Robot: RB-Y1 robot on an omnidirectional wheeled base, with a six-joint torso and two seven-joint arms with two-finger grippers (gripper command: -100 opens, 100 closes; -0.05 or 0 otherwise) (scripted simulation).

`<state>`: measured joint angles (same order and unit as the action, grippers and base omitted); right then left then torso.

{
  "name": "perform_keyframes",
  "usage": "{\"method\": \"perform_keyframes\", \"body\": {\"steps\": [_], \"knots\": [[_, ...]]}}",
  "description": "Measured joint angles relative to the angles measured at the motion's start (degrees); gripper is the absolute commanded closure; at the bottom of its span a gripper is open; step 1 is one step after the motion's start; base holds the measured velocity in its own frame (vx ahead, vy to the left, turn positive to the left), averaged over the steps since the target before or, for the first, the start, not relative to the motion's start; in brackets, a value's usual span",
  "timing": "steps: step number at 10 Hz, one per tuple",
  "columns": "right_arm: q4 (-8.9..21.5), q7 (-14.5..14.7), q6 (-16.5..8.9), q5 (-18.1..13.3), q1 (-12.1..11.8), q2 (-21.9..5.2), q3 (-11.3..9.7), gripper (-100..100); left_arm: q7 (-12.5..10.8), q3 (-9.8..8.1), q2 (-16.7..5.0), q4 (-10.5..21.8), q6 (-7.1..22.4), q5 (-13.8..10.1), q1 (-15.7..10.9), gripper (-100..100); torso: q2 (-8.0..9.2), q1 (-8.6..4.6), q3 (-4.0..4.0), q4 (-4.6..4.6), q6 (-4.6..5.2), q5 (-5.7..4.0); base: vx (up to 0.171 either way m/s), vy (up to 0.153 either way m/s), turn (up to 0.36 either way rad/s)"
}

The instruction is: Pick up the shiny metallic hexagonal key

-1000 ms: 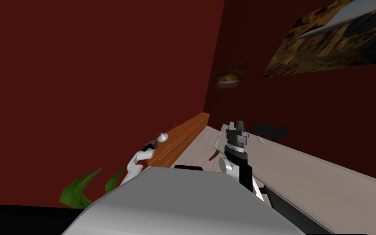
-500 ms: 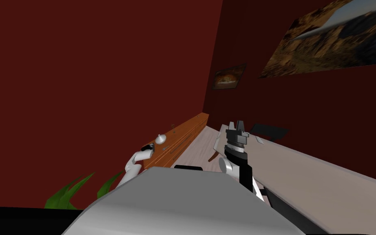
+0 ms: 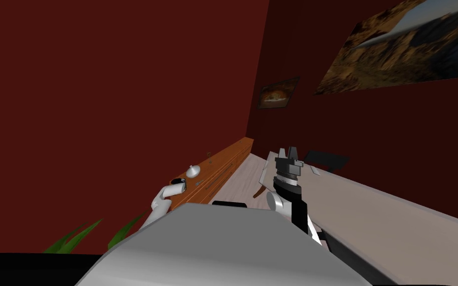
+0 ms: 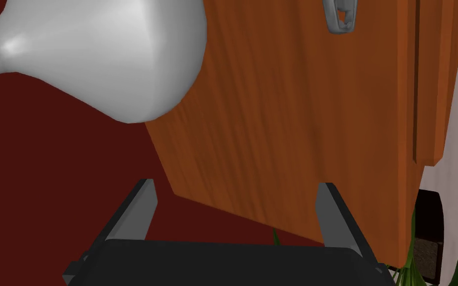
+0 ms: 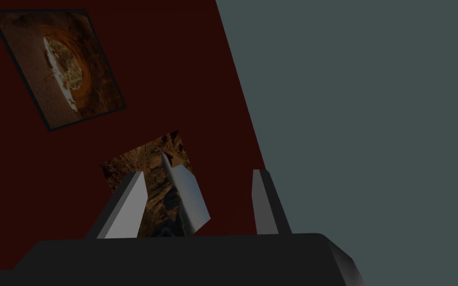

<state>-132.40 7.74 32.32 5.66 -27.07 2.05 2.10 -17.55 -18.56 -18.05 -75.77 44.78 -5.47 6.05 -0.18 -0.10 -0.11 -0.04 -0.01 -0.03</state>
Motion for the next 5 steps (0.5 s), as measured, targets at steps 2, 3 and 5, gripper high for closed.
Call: {"method": "perform_keyframes", "body": {"steps": [2, 3, 5], "knots": [[0.0, 0.0, 0.0, 0.0, 0.0, 0.0, 0.0, 0, -0.7, -0.79, 0.0, 2.5, 2.3, -0.3, -0.4, -100, -0.08, -0.02, -0.05, -0.02, 0.00, -0.01, 0.084, -0.030, -0.039], [0.0, 0.0, 0.0, 0.0, 0.0, 0.0, 0.0, 0, -0.8, -1.43, -0.4, 3.1, 4.1, -1.0, -0.3, -100, -0.13, -0.02, -0.07, -0.02, 0.00, -0.01, 0.069, -0.032, -0.023], [0.0, 0.0, 0.0, 0.0, 0.0, 0.0, 0.0, 0, -1.6, -2.13, -0.3, 5.5, 6.8, -0.9, -1.4, -100, -0.08, -0.06, -0.05, -0.02, 0.01, -0.01, 0.103, -0.046, -0.066]]}}
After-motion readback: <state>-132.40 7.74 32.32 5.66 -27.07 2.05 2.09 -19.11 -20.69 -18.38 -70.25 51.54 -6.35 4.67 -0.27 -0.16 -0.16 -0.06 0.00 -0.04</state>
